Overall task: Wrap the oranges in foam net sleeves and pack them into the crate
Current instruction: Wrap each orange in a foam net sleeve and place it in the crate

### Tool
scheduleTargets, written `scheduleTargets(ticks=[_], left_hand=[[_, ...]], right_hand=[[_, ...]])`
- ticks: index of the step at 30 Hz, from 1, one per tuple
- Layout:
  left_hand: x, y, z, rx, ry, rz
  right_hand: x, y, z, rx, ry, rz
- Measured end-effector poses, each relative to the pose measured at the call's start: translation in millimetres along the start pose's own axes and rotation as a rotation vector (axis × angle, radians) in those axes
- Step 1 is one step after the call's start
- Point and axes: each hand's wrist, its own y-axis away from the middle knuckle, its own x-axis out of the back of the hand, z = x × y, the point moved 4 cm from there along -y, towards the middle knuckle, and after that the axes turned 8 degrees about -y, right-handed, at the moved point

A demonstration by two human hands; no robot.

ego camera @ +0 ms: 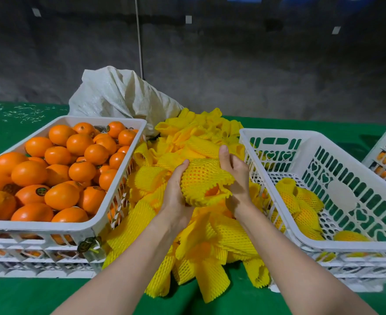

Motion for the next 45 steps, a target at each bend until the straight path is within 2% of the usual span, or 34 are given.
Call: scheduleTargets(ticks=[3, 7, 9, 12, 18, 20, 25, 29, 33, 41, 43, 45], left_hand=[[-7, -2, 0, 0.024, 0.005, 0.010], [-9, -3, 0, -0.030, -0.105, 0.174], [3, -2, 9, -0.076, -0.113, 0.267], [15, -4, 12, -0.130, -0.292, 0.367], [19, 3, 19, -0.515, -0.714, 0.454], [20, 4, 20, -0.564, -0.721, 0.475], [24, 3, 8, -0.443, -0.354, 0.455], [25, 2, -2, -0.311, -0.229, 0.358], [18, 4, 5, -0.381, -0.288, 0.279], [11, 4, 16, -0.464, -0.437, 0.209], [12, 3, 21, -0.411, -0.516, 0.261], [15, 2, 22, -0.214, -0.529, 0.247]], right_hand=[[-3, 4, 9, -0.142, -0.171, -0.071], [-8, 17, 16, -0.284, -0.303, -0.164], [-6, 21, 20, -0.443, -0.319, -0.162], [-10, 28, 23, -0.636, -0.281, -0.219], [-18, 33, 30, -0.569, -0.009, -0.128], [-19, 35, 34, -0.592, -0.003, -0.126], [-23, 33, 44, -0.660, -0.317, -0.082], [-25, 30, 39, -0.669, -0.477, -0.051], [-25, 30, 35, -0.701, -0.570, -0.031], [-21, 28, 28, -0.645, -0.583, -0.134], [-16, 26, 26, -0.589, -0.548, -0.147], [-11, 22, 22, -0.483, -0.468, -0.163]])
